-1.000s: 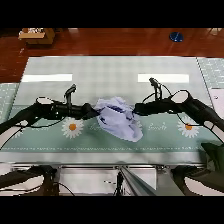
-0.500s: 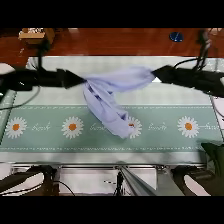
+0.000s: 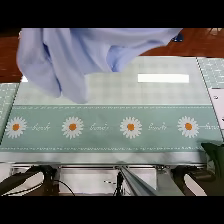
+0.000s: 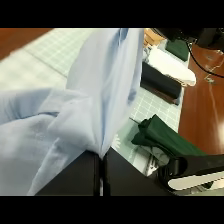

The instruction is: Fold the shirts.

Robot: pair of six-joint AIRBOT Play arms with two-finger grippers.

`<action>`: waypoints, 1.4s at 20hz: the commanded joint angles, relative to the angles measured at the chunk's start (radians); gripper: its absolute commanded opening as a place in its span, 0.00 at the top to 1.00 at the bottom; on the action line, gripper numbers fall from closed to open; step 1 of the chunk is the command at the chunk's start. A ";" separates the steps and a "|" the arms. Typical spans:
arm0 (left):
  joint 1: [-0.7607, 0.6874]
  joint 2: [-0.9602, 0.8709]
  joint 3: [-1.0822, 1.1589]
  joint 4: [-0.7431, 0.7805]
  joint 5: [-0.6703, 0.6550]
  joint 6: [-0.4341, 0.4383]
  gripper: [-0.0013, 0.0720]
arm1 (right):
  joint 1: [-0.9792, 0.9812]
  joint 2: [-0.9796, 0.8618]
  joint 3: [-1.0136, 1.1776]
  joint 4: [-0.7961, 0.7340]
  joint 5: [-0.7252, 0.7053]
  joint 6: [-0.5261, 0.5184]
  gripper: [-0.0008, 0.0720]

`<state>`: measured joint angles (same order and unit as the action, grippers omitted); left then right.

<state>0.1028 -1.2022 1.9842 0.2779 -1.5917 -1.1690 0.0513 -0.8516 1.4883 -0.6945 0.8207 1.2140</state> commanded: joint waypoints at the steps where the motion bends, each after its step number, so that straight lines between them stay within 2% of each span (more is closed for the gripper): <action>1: 0.003 0.036 0.151 0.006 -0.013 -0.095 0.95 | -0.001 0.005 0.142 0.002 0.072 0.053 0.95; 3: 0.002 0.068 0.111 0.006 -0.071 -0.112 0.95 | -0.001 0.005 0.175 -0.064 0.188 0.100 0.95; 6: -0.005 0.096 -0.018 0.034 -0.161 -0.146 0.95 | -0.001 -0.001 0.179 -0.303 0.437 0.189 0.95; 9: -0.077 0.090 -0.151 0.204 -0.186 -0.143 0.95 | 0.000 -0.045 0.179 -0.503 0.671 0.226 0.95; 12: -0.201 0.059 -0.338 0.360 -0.145 -0.103 0.95 | 0.003 -0.133 0.149 -0.521 0.824 0.226 0.95; 16: -0.331 -0.052 -0.591 0.416 0.059 0.019 0.95 | 0.065 -0.286 0.060 -0.587 0.800 0.201 0.95; 20: -0.374 -0.238 -0.702 0.414 0.243 0.043 0.94 | 0.086 -0.483 0.041 -0.718 0.719 0.169 0.95; 21: -0.379 -0.289 -0.702 0.409 0.246 0.043 0.88 | 0.086 -0.523 0.041 -0.733 0.701 0.160 0.95; 22: -0.378 -0.333 -0.702 0.391 0.245 0.042 0.64 | 0.085 -0.559 0.041 -0.745 0.682 0.151 0.95; 23: -0.371 -0.365 -0.702 0.373 0.233 0.043 0.43 | 0.085 -0.584 0.041 -0.750 0.665 0.145 0.95; 25: -0.332 -0.377 -0.701 0.371 0.193 0.043 0.43 | 0.085 -0.607 0.041 -0.753 0.634 0.137 0.95; 28: -0.200 -0.333 -0.700 0.371 0.092 0.038 0.43 | 0.085 -0.605 0.041 -0.756 0.614 0.127 0.95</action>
<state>-0.1783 -1.5372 1.2907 0.6514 -1.4281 -1.1316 0.1352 -1.4330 1.5307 -1.4338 1.4658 1.3567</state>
